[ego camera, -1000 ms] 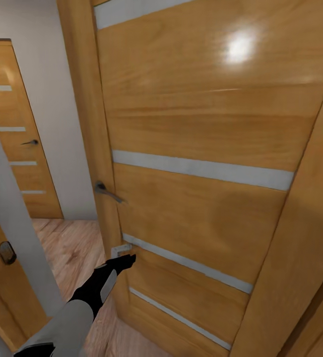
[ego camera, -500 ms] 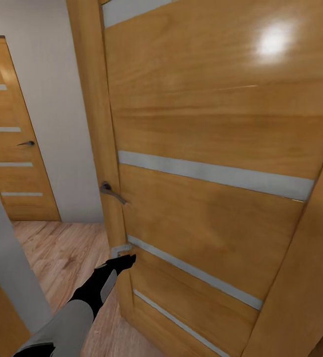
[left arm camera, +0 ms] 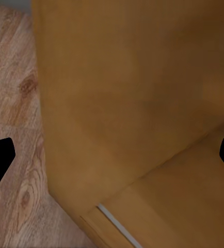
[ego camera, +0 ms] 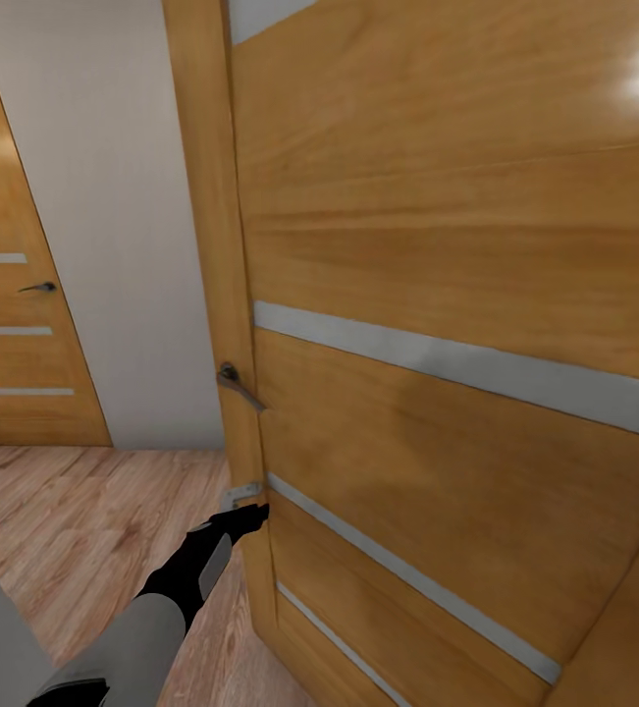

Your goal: Move the two storage containers from the living room to the garage. In the garage, place one container on the floor and stack the other container on top of it (either order is fine).

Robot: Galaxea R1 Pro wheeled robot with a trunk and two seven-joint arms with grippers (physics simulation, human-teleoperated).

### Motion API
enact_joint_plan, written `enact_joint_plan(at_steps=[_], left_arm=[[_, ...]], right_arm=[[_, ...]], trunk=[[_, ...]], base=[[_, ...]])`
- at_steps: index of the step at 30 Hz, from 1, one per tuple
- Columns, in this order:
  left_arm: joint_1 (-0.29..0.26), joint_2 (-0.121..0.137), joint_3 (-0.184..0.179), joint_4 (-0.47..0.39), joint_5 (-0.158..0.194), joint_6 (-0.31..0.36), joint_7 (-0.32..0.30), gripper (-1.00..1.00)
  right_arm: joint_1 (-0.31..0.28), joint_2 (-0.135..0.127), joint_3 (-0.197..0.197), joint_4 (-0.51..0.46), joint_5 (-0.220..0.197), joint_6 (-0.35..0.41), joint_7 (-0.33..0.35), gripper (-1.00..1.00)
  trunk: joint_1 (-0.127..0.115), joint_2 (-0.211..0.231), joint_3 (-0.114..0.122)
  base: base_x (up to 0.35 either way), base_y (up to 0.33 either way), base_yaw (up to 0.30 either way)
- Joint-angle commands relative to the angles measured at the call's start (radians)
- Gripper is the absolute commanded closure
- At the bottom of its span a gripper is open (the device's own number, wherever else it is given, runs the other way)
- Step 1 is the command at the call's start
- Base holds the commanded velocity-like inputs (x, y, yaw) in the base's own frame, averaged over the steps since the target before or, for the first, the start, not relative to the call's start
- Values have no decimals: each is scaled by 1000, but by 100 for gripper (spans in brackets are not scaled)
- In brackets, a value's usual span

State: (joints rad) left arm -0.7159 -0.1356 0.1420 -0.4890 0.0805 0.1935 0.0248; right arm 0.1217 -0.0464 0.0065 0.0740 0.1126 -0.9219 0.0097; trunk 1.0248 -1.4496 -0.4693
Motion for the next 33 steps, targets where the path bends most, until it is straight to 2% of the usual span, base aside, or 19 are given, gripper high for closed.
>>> enact_joint_plan(at_steps=[1, 7, 12, 15, 33], left_arm=[[-1, -1, 3, -3, 9, 6, 1, -100], [-1, -1, 4, -3, 9, 6, 1, -100], [-1, 0, 4, -3, 8, 6, 1, -100], [-1, 0, 4, -3, 8, 6, 1, -100], [-1, 1, 3, -3, 8, 6, 1, -100]], right_arm=[[-1, 1, 0, 1, 2, -8, 1, -100], [14, 11, 0, 2, -2, -18, 2, -100], [69, 26, 0, 3, -2, -65, 3, -100], [80, 30, 1, 3, -2, -74, 4, -100], [85, 33, 1, 3, -3, -75, 4, -100]], trunk=[[0, 0, -1], [0, 0, -1], [0, 0, -1], [0, 0, -1], [0, 0, -1]], base=[[39, 0, 0], [13, 0, 0], [2, 0, 0], [0, 0, 0], [0, 0, -22]])
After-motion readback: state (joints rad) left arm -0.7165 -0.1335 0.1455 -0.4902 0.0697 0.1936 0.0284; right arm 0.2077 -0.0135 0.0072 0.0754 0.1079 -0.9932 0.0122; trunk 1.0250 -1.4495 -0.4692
